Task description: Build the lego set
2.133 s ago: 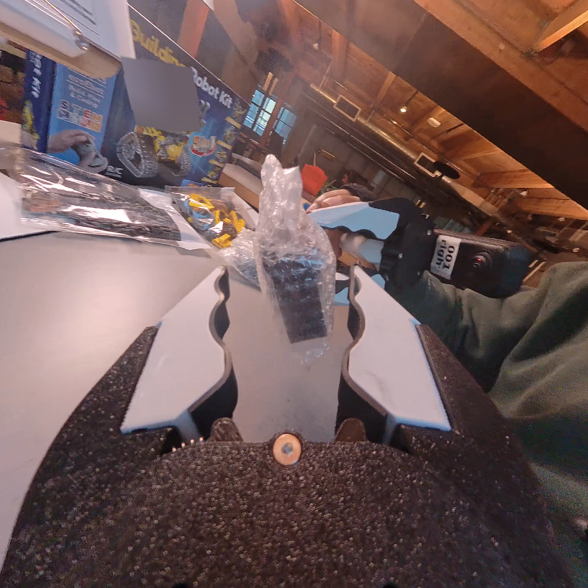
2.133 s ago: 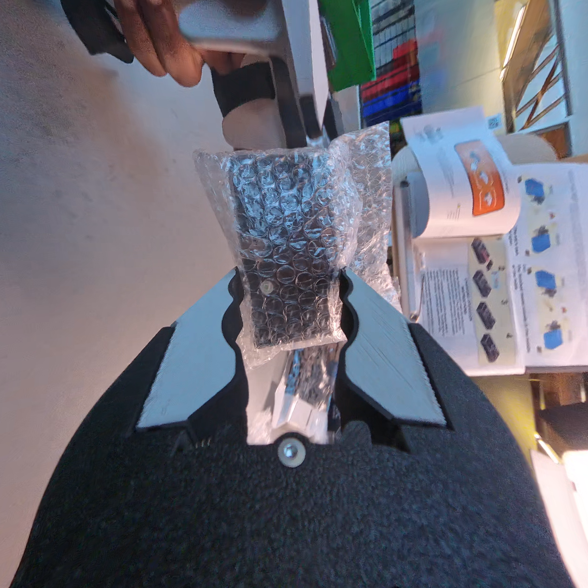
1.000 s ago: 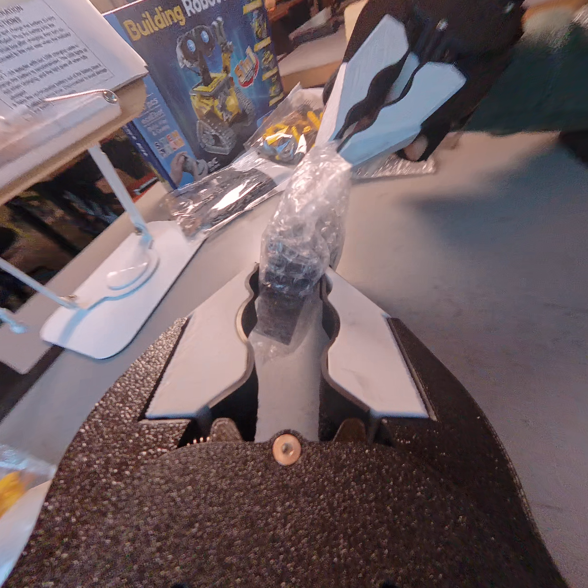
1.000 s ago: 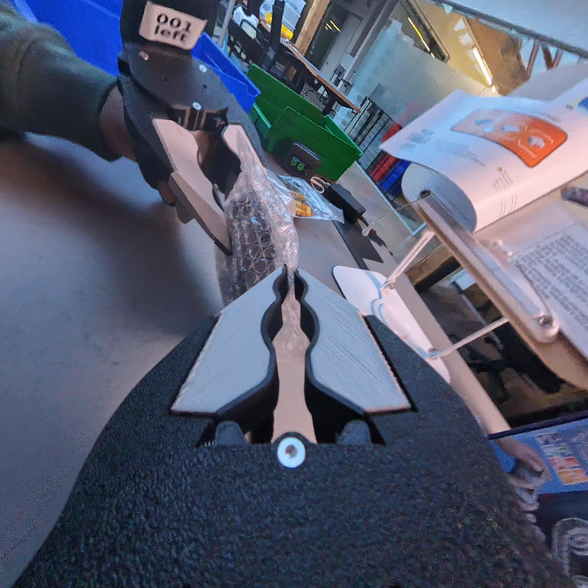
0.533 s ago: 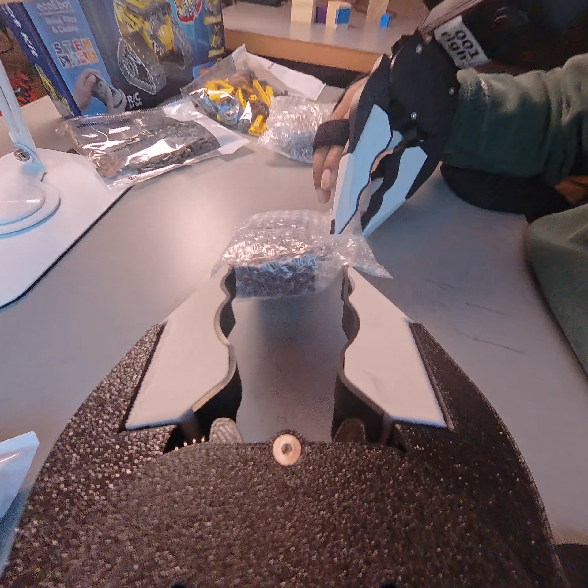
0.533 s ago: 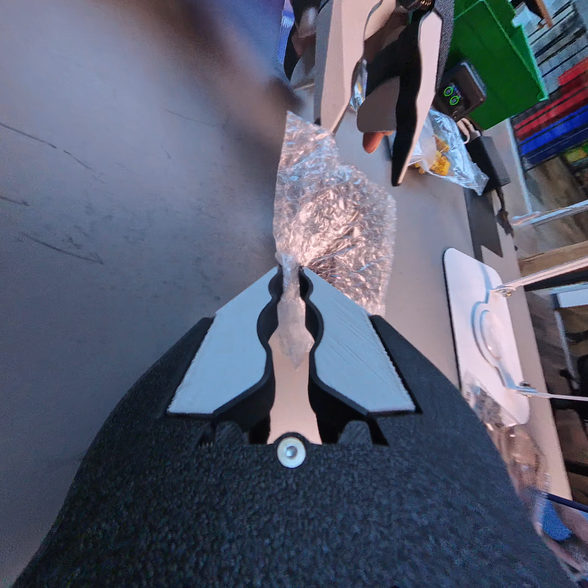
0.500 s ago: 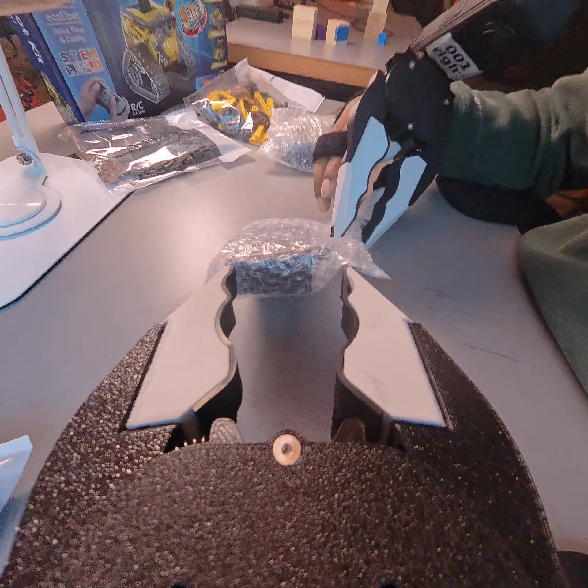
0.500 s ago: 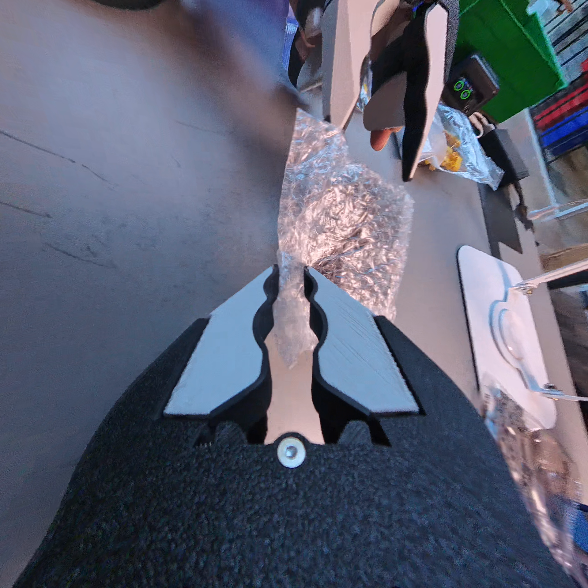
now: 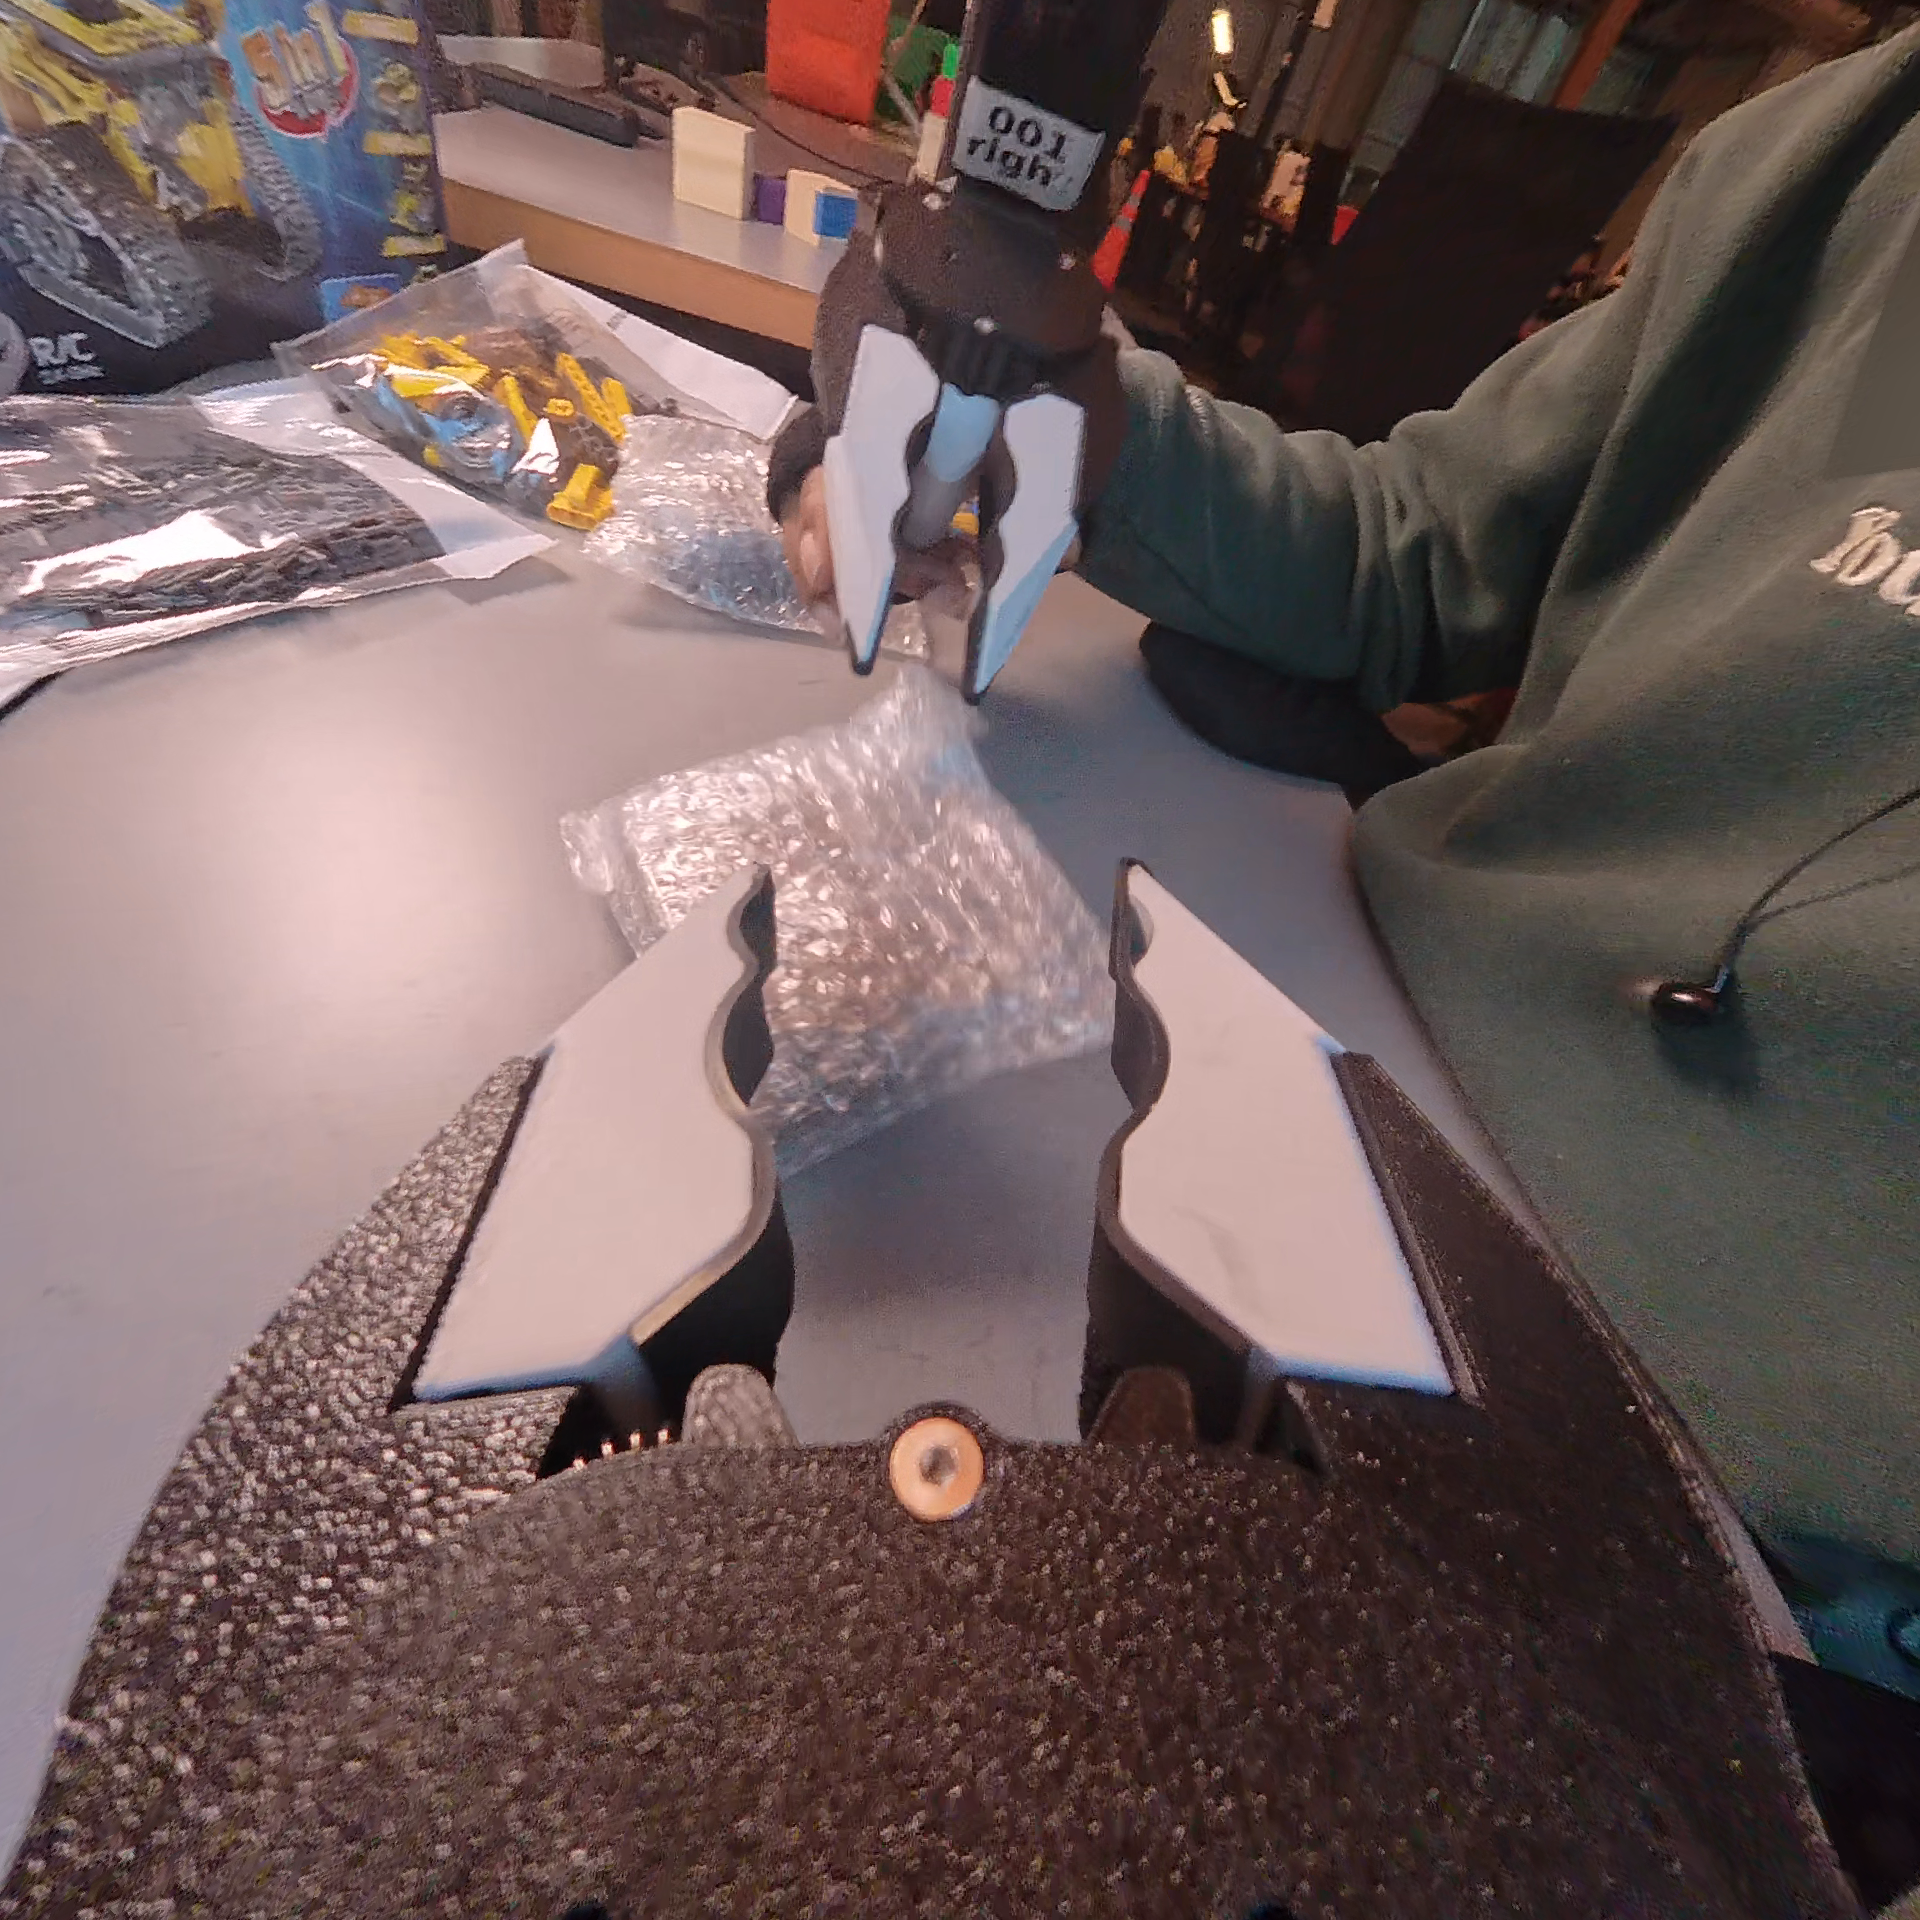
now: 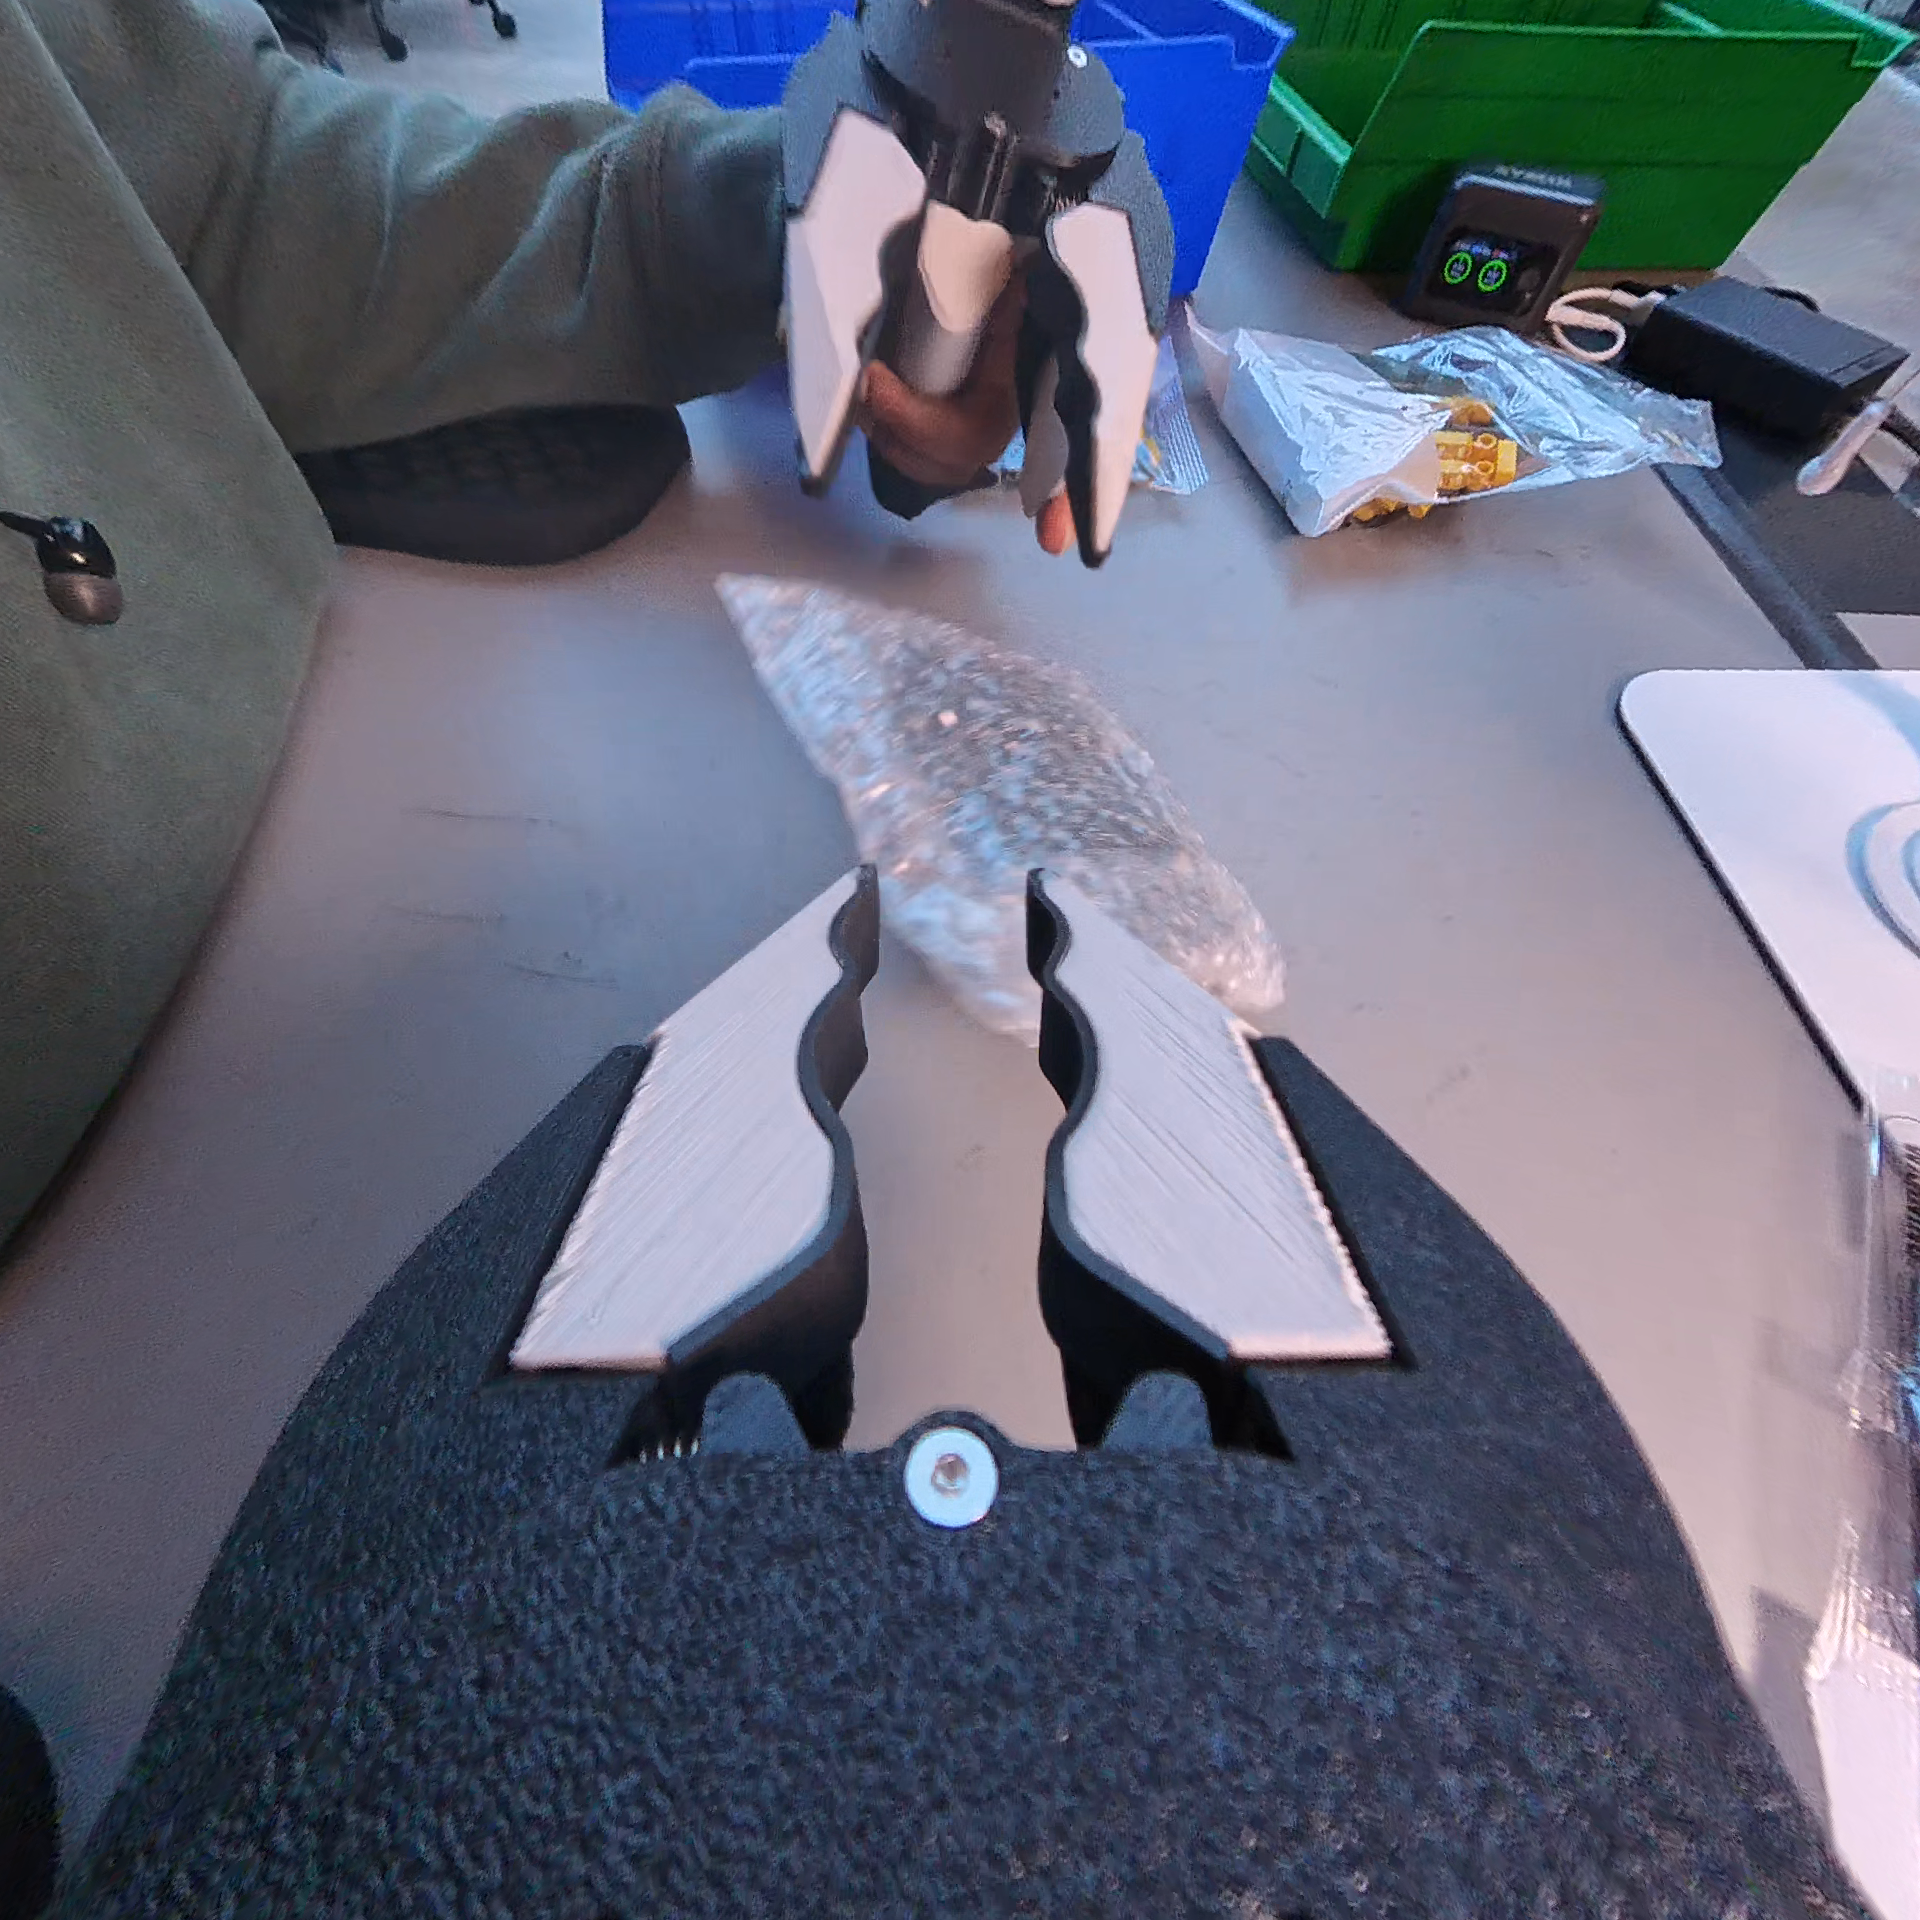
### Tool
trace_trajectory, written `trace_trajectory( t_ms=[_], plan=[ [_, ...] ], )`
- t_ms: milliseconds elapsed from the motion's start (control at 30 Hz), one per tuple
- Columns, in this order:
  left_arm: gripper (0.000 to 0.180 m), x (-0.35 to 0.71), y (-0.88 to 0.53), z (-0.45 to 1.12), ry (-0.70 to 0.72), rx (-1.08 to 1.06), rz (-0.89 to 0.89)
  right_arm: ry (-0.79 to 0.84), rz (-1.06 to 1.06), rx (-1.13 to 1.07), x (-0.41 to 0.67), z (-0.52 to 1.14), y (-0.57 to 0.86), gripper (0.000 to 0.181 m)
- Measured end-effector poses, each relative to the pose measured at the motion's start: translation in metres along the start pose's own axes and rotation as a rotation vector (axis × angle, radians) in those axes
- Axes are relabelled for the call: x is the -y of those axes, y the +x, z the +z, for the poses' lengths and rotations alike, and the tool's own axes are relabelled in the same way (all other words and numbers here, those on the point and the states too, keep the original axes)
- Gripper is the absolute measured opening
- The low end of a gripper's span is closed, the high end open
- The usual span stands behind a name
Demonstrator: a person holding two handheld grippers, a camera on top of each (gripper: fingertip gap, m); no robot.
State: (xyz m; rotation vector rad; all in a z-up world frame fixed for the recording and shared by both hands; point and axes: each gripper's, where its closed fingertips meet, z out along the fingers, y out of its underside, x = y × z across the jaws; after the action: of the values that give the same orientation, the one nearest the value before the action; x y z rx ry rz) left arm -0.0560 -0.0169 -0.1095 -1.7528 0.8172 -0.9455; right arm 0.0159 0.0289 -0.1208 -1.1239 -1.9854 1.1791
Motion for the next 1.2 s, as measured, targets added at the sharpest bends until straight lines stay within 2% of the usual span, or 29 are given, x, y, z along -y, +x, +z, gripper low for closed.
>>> trace_trajectory(
  t_ms=[100, 167, 233, 367, 500, 633, 733, 833, 967, 1133, 1200],
  plan=[
    [0.062, 0.009, 0.002, -0.003, 0.039, -0.001, -0.002, -0.113, -0.014, -0.022, -0.020, 0.003, 0.003, 0.019],
    [0.061, 0.005, -0.016, -0.003, 0.006, 0.108, -0.008, -0.167, -0.024, -0.040, -0.030, 0.006, 0.006, 0.019],
    [0.063, -0.003, -0.033, 0.003, -0.041, 0.209, -0.031, -0.152, -0.036, -0.090, -0.026, 0.008, 0.014, 0.019],
    [0.063, -0.020, -0.054, 0.027, -0.088, 0.283, -0.234, -0.140, 0.011, -0.096, -0.020, 0.016, 0.015, 0.022],
    [0.056, -0.030, -0.056, 0.053, -0.122, 0.219, -0.435, -0.257, -0.033, -0.066, -0.031, 0.026, 0.001, 0.035],
    [0.024, -0.033, -0.050, 0.059, -0.160, 0.202, -0.403, -0.318, -0.055, -0.102, -0.040, 0.022, 0.005, 0.039],
    [0.016, -0.032, -0.056, 0.048, -0.165, 0.263, -0.346, -0.294, -0.063, -0.126, -0.034, 0.017, 0.009, 0.032],
    [0.012, -0.028, -0.073, 0.029, -0.143, 0.366, -0.327, -0.288, -0.106, -0.152, -0.029, 0.018, 0.010, 0.033],
    [0.012, -0.030, -0.077, 0.019, -0.137, 0.374, -0.334, -0.309, -0.233, -0.300, -0.029, 0.018, 0.033, 0.027],
    [0.012, -0.031, -0.079, 0.019, -0.124, 0.364, -0.353, -0.310, -0.336, -0.289, -0.039, 0.029, 0.032, 0.025],
    [0.012, -0.031, -0.080, 0.018, -0.122, 0.360, -0.353, -0.338, -0.432, -0.346, -0.042, 0.030, 0.041, 0.017]
  ],
)
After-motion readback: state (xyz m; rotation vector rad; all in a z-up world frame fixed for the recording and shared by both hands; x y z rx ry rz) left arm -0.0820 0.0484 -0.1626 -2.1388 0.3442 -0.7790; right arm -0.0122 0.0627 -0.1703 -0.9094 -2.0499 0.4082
